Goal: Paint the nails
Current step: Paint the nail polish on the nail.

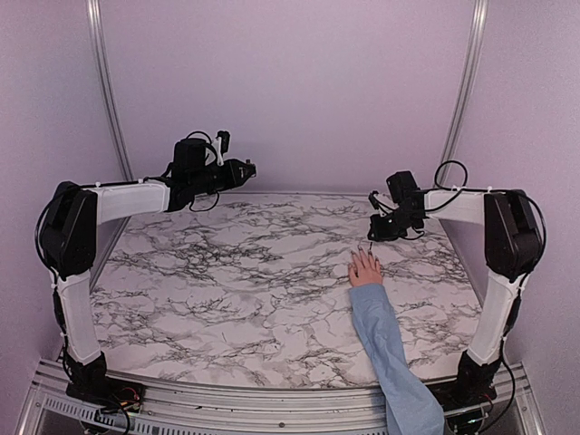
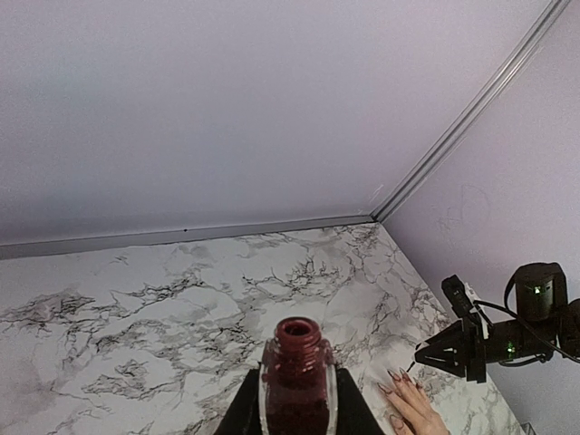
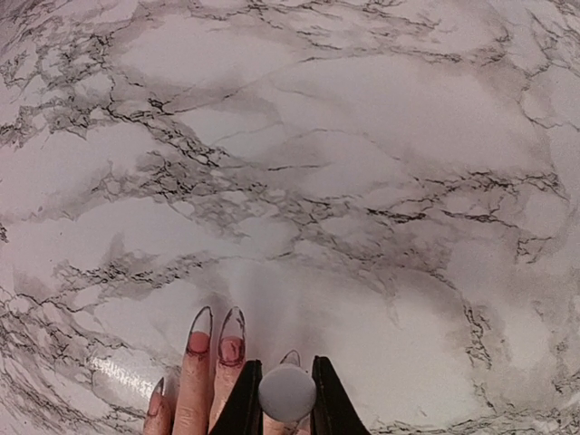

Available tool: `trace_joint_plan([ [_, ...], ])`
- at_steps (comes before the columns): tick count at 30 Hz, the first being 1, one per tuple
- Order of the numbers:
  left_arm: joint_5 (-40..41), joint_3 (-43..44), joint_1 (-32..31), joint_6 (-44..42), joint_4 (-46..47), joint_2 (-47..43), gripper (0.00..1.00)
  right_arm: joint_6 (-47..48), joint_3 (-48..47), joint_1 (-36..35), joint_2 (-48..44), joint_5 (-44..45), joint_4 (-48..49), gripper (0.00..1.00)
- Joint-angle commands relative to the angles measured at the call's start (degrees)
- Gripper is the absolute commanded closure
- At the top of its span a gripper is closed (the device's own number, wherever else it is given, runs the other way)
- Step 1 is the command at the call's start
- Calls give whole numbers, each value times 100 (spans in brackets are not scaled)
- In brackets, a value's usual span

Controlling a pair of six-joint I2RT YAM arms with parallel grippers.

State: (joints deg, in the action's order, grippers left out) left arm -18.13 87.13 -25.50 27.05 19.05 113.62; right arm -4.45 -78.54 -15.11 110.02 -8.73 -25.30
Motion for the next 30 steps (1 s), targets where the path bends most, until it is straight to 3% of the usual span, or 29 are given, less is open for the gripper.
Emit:
trace_joint_plan([
  [1,-68,14,27,-25,231,-21,100,-2,-94,-18,62,27,63,100],
  [30,-56,48,36,-33,231,43,100,-11,-363,-44,351,132,-1,100],
])
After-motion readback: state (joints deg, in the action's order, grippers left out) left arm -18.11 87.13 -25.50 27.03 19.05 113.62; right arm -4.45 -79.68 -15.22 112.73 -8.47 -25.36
